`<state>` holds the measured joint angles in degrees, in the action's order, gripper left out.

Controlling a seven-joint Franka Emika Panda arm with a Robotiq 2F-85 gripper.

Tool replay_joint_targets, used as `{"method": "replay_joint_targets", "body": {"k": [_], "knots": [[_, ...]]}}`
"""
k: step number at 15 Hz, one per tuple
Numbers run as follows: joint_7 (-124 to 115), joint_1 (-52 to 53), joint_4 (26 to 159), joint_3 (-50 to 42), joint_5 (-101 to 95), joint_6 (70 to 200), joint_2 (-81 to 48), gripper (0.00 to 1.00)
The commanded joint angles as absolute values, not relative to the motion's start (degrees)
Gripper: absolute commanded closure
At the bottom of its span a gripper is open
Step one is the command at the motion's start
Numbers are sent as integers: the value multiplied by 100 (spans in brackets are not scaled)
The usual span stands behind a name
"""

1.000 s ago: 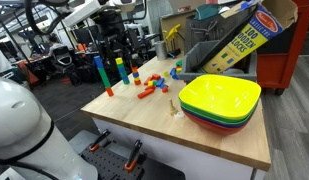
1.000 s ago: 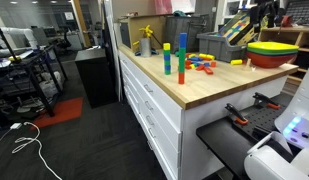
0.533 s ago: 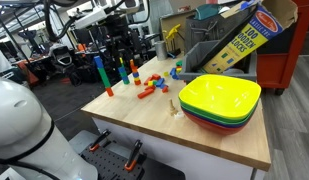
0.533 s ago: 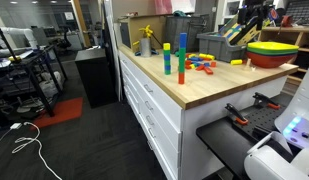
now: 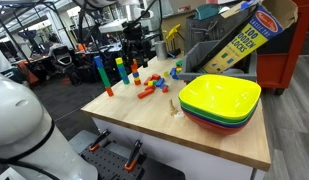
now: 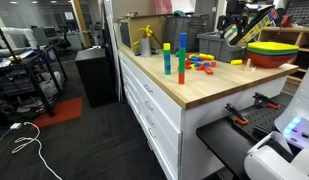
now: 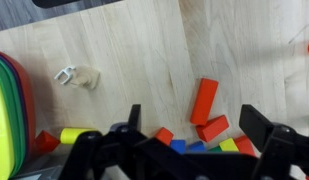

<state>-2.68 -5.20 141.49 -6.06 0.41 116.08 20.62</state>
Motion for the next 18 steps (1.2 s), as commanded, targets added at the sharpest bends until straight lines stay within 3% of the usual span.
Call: {"method": "replay_joint_targets", "body": {"k": [1,12,18], "knots": [[-465,-590,13592,-587,96,11802,1294,0],[-954,-750,12816,-723,-395,12199,-51,0],[-850,-771,12829,-762,-413,12160,-75,0]]}}
